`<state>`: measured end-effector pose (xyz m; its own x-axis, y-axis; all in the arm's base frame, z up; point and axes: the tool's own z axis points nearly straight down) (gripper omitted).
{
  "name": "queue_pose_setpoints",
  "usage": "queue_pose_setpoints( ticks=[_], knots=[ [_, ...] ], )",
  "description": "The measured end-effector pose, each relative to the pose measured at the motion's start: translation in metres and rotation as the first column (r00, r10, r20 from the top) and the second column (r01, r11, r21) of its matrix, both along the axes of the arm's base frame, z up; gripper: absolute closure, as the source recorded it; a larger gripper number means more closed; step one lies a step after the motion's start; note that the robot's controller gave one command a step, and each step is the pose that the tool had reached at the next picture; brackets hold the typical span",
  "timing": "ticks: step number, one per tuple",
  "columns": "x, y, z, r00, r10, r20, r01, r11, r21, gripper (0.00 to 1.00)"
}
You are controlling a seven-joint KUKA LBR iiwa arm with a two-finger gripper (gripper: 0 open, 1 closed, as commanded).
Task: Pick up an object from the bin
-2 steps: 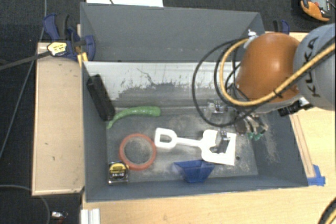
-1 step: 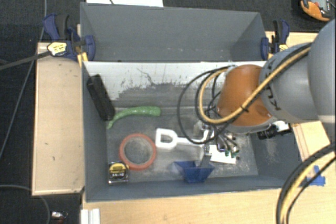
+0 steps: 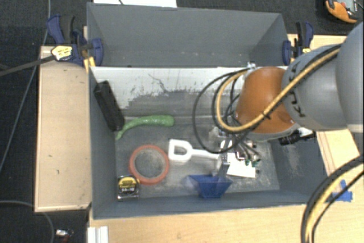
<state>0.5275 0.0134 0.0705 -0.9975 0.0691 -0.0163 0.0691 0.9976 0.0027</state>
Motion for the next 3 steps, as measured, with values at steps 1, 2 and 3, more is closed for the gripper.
queue_pose_setpoints(
  ticks=[1, 2, 3],
  knots=[
    [-0.006, 0.0004, -0.0016, 0.999, -0.036, -0.013, 0.036, 0.999, 0.0, 0.0],
    [0.0, 0.0, 0.0003, 1.0, -0.003, 0.0, 0.003, 1.0, 0.0, 0.0],
    [-0.0045, 0.0003, -0.0005, 0.999, -0.032, -0.009, 0.032, 0.999, 0.001, 1.0]
  ],
)
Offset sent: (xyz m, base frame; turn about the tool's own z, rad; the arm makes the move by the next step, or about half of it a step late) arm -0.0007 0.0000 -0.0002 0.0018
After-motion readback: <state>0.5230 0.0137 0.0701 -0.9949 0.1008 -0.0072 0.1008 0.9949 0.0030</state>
